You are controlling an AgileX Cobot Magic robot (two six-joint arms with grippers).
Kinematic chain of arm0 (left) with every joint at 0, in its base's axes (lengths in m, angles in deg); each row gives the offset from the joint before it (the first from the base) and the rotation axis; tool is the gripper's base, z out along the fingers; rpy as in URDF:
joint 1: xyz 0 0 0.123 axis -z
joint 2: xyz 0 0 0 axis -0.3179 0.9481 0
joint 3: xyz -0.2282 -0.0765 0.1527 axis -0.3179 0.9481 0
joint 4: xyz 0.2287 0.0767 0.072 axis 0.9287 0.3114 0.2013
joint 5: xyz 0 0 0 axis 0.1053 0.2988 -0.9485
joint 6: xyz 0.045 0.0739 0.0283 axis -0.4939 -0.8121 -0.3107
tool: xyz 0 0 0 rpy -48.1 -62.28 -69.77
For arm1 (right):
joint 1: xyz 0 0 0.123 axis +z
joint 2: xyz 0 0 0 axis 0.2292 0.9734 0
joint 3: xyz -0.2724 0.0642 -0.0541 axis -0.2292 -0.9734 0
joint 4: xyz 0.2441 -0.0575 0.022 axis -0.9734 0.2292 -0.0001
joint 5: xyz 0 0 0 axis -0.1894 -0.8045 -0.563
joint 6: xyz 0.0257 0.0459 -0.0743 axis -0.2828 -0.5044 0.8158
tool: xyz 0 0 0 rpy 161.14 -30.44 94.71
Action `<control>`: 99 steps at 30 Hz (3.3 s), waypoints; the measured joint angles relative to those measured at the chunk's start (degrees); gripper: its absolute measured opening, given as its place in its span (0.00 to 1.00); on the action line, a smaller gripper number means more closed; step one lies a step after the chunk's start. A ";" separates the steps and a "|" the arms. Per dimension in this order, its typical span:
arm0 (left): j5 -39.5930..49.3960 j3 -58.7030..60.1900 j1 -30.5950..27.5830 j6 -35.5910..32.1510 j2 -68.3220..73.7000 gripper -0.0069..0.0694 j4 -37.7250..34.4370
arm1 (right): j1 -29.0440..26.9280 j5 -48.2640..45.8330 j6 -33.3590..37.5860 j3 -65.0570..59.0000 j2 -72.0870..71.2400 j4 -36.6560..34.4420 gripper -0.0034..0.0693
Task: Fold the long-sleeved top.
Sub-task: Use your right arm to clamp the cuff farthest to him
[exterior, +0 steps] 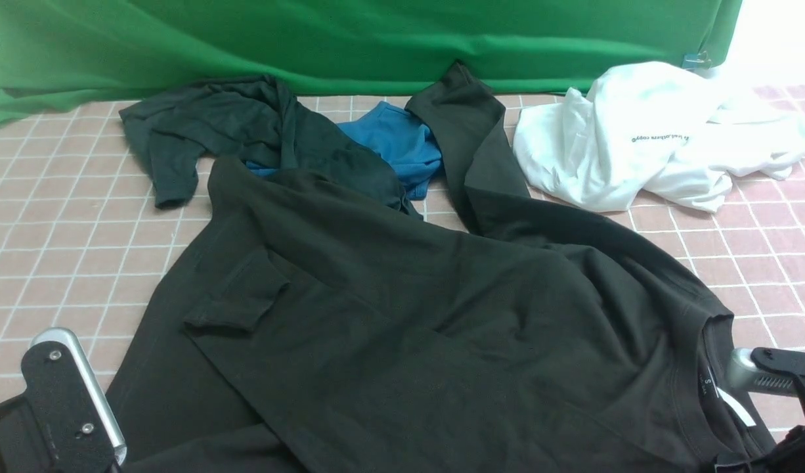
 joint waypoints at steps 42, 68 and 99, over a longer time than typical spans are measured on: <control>7.83 0.00 0.00 -0.20 -3.51 0.14 -1.60 | 12.57 -28.47 -4.48 4.60 -6.00 11.02 0.36; 5.45 0.00 0.00 -0.19 -3.51 0.14 -1.60 | 3.99 -0.04 23.54 72.30 34.15 4.98 0.64; 5.38 0.00 0.00 0.02 -3.51 0.14 -0.20 | -0.94 4.37 35.44 124.19 82.55 -13.64 0.75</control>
